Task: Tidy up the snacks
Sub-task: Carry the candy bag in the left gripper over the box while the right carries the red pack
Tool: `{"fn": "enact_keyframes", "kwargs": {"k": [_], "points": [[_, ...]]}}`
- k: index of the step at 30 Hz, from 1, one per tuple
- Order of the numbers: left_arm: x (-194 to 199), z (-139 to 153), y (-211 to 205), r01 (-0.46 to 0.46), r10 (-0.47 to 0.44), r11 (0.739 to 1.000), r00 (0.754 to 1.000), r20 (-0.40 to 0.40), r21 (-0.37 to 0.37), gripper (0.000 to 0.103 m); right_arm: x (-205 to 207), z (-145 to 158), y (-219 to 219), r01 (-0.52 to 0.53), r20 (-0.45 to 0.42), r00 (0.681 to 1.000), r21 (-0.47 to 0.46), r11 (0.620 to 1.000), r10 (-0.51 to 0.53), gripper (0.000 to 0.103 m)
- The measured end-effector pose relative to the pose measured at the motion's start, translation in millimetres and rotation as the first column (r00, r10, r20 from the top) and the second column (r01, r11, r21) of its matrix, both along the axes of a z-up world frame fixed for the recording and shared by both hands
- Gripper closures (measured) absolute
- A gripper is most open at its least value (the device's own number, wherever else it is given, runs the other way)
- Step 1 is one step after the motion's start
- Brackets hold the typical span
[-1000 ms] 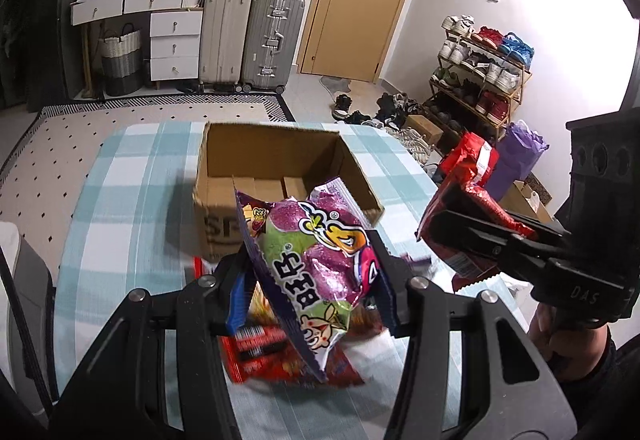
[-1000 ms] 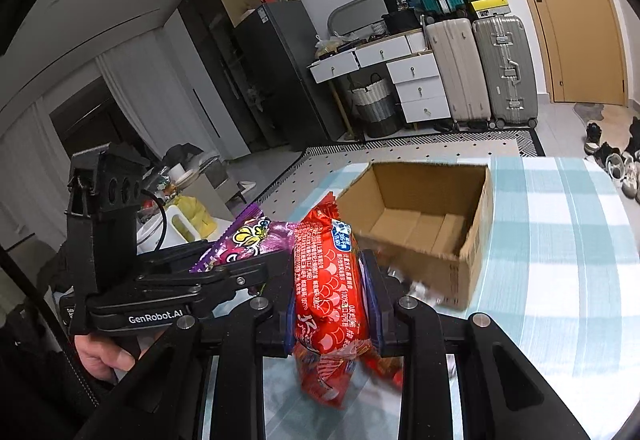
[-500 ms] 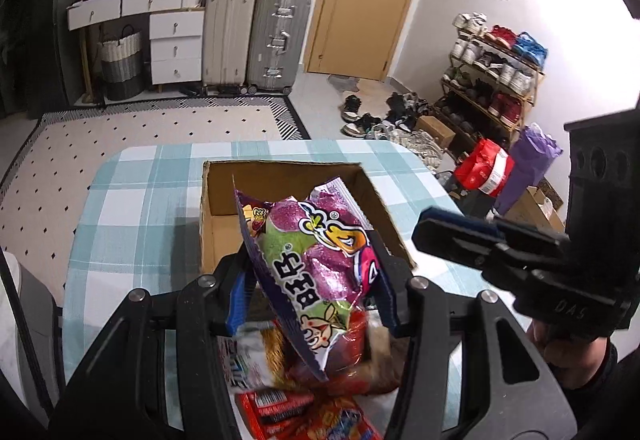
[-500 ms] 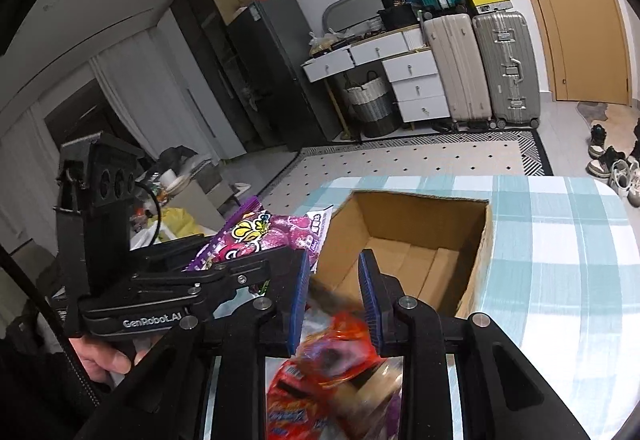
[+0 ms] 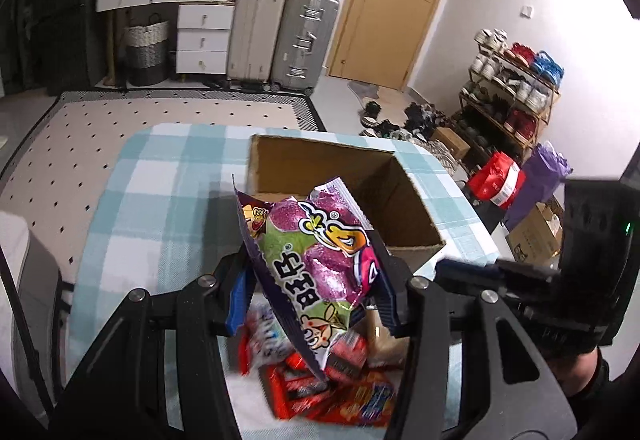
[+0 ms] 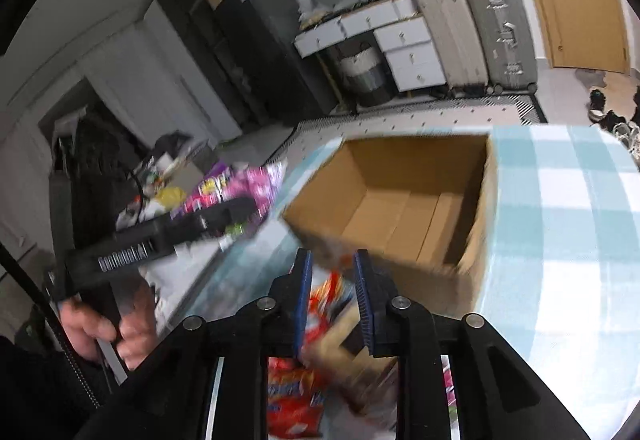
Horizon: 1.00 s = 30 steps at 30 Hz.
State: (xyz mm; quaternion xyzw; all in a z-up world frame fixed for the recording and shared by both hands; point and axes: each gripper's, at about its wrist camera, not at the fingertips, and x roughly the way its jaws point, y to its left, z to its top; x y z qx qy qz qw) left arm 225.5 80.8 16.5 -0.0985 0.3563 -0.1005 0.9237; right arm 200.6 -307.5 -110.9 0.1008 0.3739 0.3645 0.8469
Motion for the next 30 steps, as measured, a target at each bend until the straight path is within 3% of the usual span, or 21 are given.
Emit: {"fn": "enact_keyframes", "kwargs": {"k": [6,17,22,25,30], "points": [[-38,-11,22,-0.037,0.037,0.999,0.999,-0.001,0.0,0.055,-17,-21,31,-0.088,-0.031,0.996,-0.029,0.996,0.087,0.056],[-79,-28,47,-0.079,0.078,0.996,0.996,-0.035,-0.039,0.055,-25,-54,85,-0.17,-0.049,0.985,-0.2,0.965,0.164,0.053],[-89,-32,52,-0.09,0.088,0.995,0.995,-0.044,-0.045,0.055,-23,-61,96,-0.165,-0.027,0.986,-0.261,0.951,0.163,0.053],[-91,-34,55,-0.1,0.097,0.994,0.994,-0.052,-0.054,0.055,-23,-63,105,-0.163,-0.012,0.986,-0.305,0.938,0.168,0.045],[-96,-36,60,-0.117,0.113,0.992,0.991,-0.064,-0.056,0.055,-21,-70,117,-0.139,0.02,0.987,-0.395,0.908,0.16,0.043]]}}
